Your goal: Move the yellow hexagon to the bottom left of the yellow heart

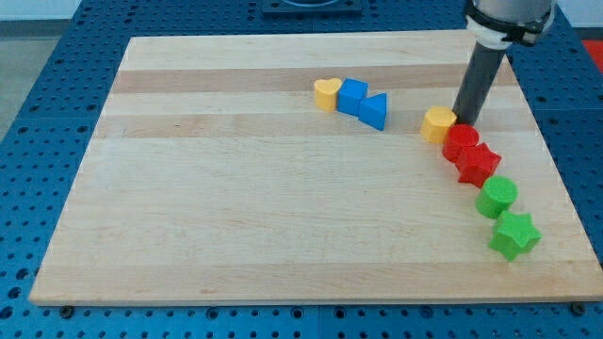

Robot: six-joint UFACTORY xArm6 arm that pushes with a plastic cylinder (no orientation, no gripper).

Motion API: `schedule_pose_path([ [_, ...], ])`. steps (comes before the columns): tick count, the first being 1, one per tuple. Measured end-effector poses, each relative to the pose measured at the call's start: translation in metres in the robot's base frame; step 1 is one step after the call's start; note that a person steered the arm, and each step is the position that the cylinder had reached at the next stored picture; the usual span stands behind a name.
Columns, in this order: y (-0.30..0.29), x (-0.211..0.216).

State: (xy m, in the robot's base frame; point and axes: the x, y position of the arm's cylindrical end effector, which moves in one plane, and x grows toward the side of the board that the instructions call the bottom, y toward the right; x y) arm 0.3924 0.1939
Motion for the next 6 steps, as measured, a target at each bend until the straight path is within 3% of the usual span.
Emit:
schedule_pose_path([
  [6,-0.0058,-0.0036],
])
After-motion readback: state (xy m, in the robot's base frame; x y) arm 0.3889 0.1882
